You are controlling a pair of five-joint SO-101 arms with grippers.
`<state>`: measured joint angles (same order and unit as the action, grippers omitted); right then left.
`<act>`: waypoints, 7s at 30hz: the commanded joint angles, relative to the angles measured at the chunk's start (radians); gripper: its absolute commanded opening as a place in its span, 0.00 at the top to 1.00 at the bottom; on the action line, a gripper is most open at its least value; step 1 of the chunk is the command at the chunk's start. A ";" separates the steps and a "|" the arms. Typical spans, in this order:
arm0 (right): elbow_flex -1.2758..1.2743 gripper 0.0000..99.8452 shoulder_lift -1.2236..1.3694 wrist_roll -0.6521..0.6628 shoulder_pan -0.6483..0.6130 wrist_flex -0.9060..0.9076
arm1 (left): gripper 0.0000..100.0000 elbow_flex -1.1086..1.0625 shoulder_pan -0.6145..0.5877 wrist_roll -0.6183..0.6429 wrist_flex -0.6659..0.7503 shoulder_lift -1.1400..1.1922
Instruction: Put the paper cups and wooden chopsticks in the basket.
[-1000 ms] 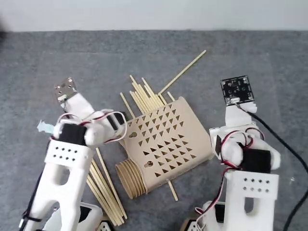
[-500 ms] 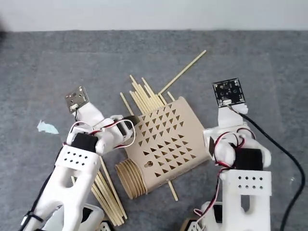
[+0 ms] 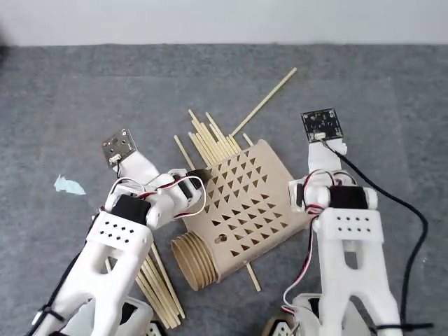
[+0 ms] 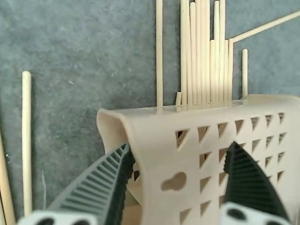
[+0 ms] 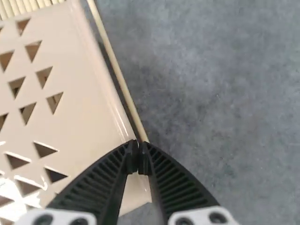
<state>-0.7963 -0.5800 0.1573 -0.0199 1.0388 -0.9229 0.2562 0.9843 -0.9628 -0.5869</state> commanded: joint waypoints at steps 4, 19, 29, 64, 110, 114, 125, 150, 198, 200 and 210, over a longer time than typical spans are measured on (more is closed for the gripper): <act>-0.003 0.99 0.084 -0.002 0.074 -0.085 | 0.70 0.156 0.011 0.009 -0.103 -0.043; 0.052 0.99 0.346 0.037 0.182 -0.216 | 0.70 0.567 0.100 0.021 -0.313 -0.043; 0.324 0.99 0.730 0.084 0.260 -0.213 | 0.70 0.697 -0.041 -0.095 -0.371 -0.041; 0.905 0.99 0.455 0.104 0.341 0.274 | 0.70 0.137 0.075 -0.120 0.048 -0.040; 1.283 0.88 0.688 0.023 -0.104 0.424 | 0.70 -0.073 -0.092 -0.120 0.328 -0.035; 1.284 1.00 0.700 0.109 -0.071 0.429 | 0.70 -0.074 -0.092 -0.121 0.327 -0.034; 1.381 0.99 0.700 0.192 0.137 0.456 | 0.70 -0.074 -0.092 -0.123 0.327 -0.034; 1.544 0.99 0.711 0.315 0.326 0.493 | 0.70 -0.087 -0.092 -0.123 0.330 -0.040; 2.131 0.70 0.892 0.278 0.251 0.766 | 0.70 -0.088 -0.092 -0.124 0.330 -0.040; 2.116 0.70 0.874 0.216 0.271 0.759 | 0.70 -0.088 -0.092 -0.124 0.330 -0.040; 1.702 0.70 0.661 0.138 0.312 0.759 | 0.70 -0.090 -0.094 -0.124 0.330 -0.040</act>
<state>1.0035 0.2071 0.3322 0.2808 1.7538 -1.0196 0.1688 0.8677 -0.6529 -0.5946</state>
